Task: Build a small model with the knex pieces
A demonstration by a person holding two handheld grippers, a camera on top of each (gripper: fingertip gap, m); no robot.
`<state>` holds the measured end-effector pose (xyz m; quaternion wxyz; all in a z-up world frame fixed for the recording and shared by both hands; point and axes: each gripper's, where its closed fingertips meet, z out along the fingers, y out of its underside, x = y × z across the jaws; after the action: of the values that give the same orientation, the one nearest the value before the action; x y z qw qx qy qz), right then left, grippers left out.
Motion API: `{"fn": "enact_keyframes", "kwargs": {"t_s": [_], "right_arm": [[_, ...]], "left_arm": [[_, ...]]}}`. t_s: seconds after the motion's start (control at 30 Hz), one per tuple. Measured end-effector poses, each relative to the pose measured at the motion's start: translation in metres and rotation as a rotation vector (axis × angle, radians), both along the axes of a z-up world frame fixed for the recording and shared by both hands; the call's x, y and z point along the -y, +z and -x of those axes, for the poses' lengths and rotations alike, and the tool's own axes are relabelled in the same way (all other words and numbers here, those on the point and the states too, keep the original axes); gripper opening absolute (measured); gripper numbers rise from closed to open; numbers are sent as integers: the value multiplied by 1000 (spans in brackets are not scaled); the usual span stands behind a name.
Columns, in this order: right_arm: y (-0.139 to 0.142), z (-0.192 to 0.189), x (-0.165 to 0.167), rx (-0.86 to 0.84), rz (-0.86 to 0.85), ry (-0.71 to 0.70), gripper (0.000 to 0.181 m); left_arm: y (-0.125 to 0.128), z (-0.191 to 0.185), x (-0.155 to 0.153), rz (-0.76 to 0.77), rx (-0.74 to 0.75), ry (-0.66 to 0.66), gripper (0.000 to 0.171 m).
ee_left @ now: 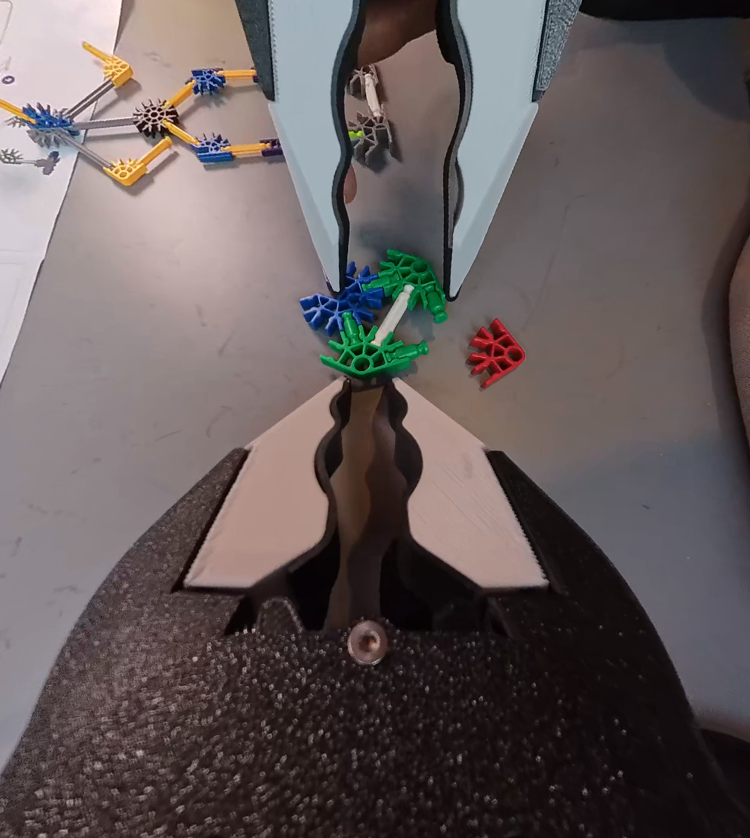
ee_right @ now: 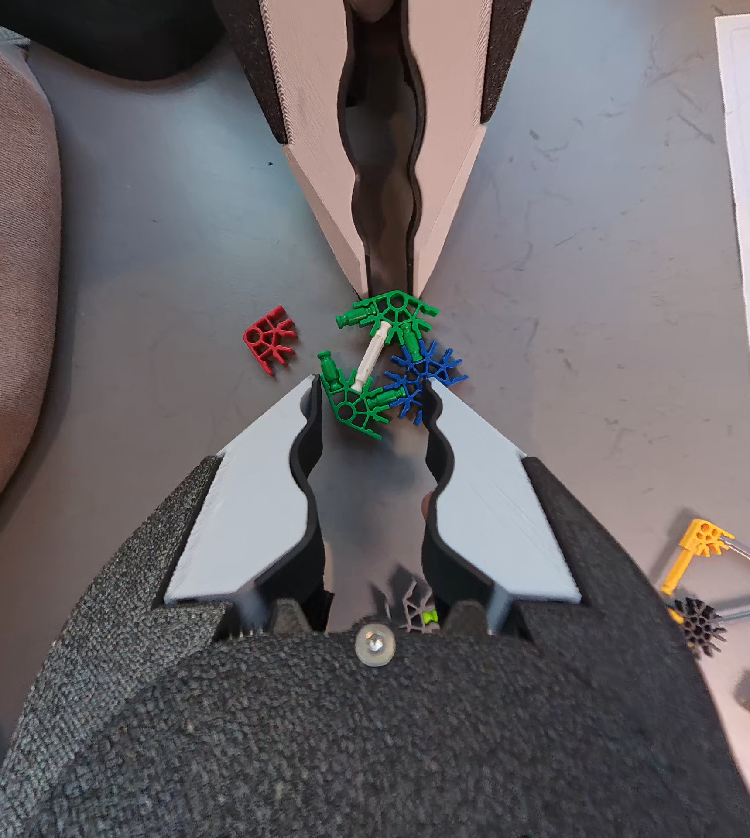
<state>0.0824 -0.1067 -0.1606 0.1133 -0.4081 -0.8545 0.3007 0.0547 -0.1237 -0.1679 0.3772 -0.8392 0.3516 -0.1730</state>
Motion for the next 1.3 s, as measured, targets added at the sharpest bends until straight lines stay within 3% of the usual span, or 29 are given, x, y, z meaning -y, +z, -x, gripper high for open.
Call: {"fn": "enact_keyframes", "kwargs": {"t_s": [0.27, 1.17, 1.3], "right_arm": [[3, -6, 12, 9, 83, 2, 43], [2, -13, 22, -43, -60, 101, 47], [14, -10, 26, -56, -14, 59, 29]], "left_arm": [[7, -5, 9, -36, 9, -47, 14], [15, -16, 32, -73, -5, -119, 14], [22, -17, 26, -93, 9, -90, 13]]}}
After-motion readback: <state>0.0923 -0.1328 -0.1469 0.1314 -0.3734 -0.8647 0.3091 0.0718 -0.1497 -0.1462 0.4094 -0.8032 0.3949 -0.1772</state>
